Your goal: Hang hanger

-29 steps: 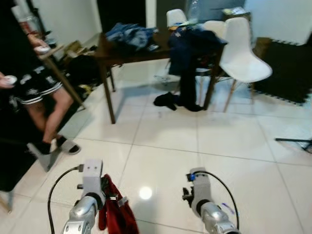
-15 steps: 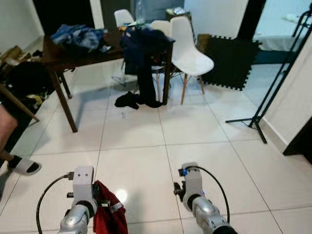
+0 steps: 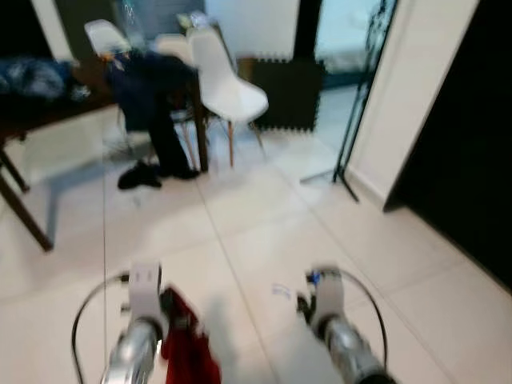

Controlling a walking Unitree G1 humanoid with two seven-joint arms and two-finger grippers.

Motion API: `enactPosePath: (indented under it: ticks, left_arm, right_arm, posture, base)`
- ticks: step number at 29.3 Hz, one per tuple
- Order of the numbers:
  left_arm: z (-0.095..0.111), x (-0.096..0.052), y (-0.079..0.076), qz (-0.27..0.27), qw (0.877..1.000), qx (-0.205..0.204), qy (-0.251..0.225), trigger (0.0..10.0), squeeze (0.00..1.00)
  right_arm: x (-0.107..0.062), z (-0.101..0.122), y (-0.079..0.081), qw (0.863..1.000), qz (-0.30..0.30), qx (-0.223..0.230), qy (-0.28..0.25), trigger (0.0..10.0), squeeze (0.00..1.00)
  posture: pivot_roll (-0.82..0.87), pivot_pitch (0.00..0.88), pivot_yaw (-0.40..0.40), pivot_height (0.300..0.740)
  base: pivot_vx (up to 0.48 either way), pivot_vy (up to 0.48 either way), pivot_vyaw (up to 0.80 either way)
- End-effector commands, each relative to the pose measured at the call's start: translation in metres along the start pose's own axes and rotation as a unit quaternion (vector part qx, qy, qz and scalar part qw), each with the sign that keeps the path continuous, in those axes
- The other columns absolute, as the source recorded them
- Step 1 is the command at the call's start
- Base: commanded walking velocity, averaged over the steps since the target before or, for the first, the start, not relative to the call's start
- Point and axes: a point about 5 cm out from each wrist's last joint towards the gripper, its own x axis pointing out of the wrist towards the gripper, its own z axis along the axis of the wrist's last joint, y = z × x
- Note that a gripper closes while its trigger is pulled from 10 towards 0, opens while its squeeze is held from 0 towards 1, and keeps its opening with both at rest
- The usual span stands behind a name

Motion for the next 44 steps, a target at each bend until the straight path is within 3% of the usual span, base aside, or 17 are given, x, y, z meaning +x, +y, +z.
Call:
enactPosePath:
  ticks: [1,5,9,20,25,36,44]
  left_arm:
    - [0.008,-0.003,0.002,0.005,1.000,0.012,-0.020,10.0,0.00]
    - [0.014,-0.007,0.014,0.020,0.999,0.022,-0.038,10.0,0.00]
    - [0.017,-0.004,0.008,0.000,0.999,0.016,-0.049,10.0,0.00]
    - [0.035,0.003,-0.010,-0.027,0.996,0.000,-0.081,10.0,0.00]
    - [0.042,0.001,-0.010,-0.025,0.995,0.000,-0.094,10.0,0.00]
    - [0.038,0.002,-0.005,-0.021,0.996,0.001,-0.086,10.0,0.00]
    - [0.039,0.005,-0.016,-0.046,0.995,0.000,-0.083,10.0,0.00]
  right_arm:
    - [0.000,0.001,0.001,1.000,0.008,-0.003,-0.002,10.0,0.00]
    - [0.006,0.014,0.021,0.998,0.058,-0.017,-0.028,10.0,0.00]
    - [0.008,0.028,0.032,0.994,0.087,-0.016,-0.060,10.0,0.00]
    - [0.005,0.028,0.023,0.993,0.094,-0.031,-0.070,10.0,0.00]
    - [0.005,0.026,0.027,0.990,0.113,-0.047,-0.065,10.0,0.00]
    - [0.008,0.030,0.039,0.989,0.122,-0.052,-0.069,10.0,0.00]
    - [0.006,0.027,0.033,0.990,0.115,-0.050,-0.069,10.0,0.00]
  posture:
    - [0.17,0.062,0.013,0.740]
    - [0.16,0.063,0.030,0.740]
    - [0.13,0.059,0.044,0.740]
    - [0.12,0.042,0.031,0.740]
    - [0.15,0.046,0.019,0.740]
    - [0.13,0.028,0.036,0.740]
    - [0.12,0.017,0.040,0.740]
  base:
    - [0.000,0.000,-0.80]
    - [0.000,0.000,-0.20]
    - [0.000,0.000,0.00]
    - [0.233,0.000,0.00]
    - [0.355,0.000,0.00]
    - [0.352,0.000,0.00]
    - [0.346,0.000,0.00]
